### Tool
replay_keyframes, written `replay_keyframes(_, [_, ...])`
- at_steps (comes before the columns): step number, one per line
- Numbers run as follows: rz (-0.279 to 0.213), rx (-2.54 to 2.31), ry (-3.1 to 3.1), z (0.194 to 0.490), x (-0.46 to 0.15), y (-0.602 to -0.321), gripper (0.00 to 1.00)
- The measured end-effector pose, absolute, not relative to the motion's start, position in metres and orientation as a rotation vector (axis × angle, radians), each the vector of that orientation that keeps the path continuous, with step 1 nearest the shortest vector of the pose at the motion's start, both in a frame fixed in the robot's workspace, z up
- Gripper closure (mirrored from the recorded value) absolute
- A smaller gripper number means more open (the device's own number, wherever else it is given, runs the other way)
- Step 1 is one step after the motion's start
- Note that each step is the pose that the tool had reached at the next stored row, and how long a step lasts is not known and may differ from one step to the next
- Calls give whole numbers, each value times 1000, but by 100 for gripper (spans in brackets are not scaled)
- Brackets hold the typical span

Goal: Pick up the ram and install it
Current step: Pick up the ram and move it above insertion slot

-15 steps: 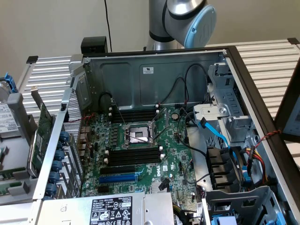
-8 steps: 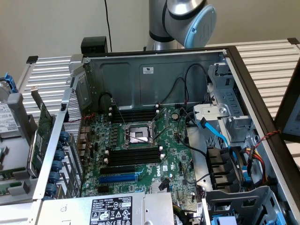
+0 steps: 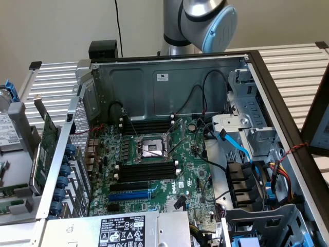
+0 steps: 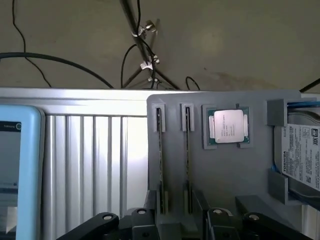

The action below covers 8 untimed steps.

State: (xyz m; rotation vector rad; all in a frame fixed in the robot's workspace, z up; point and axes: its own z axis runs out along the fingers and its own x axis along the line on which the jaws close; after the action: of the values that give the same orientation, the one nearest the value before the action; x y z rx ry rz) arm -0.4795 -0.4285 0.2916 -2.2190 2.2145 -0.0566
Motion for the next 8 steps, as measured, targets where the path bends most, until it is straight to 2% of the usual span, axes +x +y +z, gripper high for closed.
replay_keyframes(2, [-72,-2214,2232,291,-479,-428,58])
replay_keyframes(8, [-75,-2213,2234,281,-479,-429,58])
